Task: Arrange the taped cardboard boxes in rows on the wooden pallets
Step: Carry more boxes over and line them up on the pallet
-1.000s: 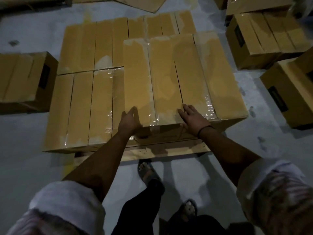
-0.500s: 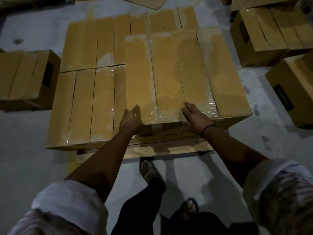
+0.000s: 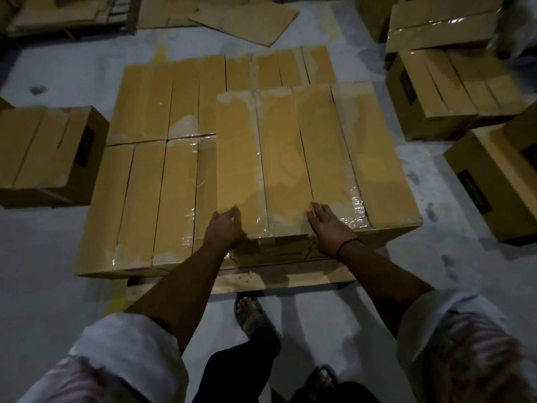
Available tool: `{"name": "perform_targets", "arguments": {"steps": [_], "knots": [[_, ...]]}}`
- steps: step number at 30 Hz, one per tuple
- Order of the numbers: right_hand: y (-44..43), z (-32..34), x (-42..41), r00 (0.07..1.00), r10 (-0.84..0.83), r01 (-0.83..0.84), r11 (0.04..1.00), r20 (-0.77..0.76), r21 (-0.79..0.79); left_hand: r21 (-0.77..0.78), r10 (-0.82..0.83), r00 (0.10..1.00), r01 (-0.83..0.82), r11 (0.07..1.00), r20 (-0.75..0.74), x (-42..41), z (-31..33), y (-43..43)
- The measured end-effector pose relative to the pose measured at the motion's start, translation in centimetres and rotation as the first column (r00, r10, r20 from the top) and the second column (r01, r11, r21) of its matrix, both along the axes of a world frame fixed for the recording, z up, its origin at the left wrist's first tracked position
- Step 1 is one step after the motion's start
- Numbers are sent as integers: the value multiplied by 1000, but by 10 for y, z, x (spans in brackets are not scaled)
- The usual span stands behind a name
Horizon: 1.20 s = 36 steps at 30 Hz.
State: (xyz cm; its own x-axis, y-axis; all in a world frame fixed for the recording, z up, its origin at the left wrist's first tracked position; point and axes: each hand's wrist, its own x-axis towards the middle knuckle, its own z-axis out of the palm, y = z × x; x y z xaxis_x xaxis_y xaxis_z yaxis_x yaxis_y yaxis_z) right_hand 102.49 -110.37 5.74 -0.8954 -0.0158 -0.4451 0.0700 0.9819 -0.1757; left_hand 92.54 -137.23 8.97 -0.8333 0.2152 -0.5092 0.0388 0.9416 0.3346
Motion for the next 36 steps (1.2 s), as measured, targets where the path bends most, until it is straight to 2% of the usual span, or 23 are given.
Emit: {"name": "perform_targets", "arguments": {"steps": [4,8,16,21,28,32,36], "knots": [[-4,19,-7,997,-71,74,995,42,-65,-42,6,999,-7,999,-38,-9,12,12],[-9,43,-6,981,-176,183,979,79,-88,15,-12,997,13,1000,-78,-6,31,32],[-27,117,-11,943,-308,325,932,125,-159,93,-126,991,122,988,40,-17,97,60],[-13,152,-12,922,-384,385,905,41,-184,88,-243,970,241,967,14,-25,127,86],[32,195,-15,840,-538,503,822,-75,-268,153,-343,938,348,925,-56,-33,159,156],[81,213,-3,815,-564,517,810,-130,-277,183,-394,912,409,894,-114,-24,177,217],[150,231,20,794,-575,515,808,-196,-286,207,-367,914,398,894,-173,0,198,284]]}}
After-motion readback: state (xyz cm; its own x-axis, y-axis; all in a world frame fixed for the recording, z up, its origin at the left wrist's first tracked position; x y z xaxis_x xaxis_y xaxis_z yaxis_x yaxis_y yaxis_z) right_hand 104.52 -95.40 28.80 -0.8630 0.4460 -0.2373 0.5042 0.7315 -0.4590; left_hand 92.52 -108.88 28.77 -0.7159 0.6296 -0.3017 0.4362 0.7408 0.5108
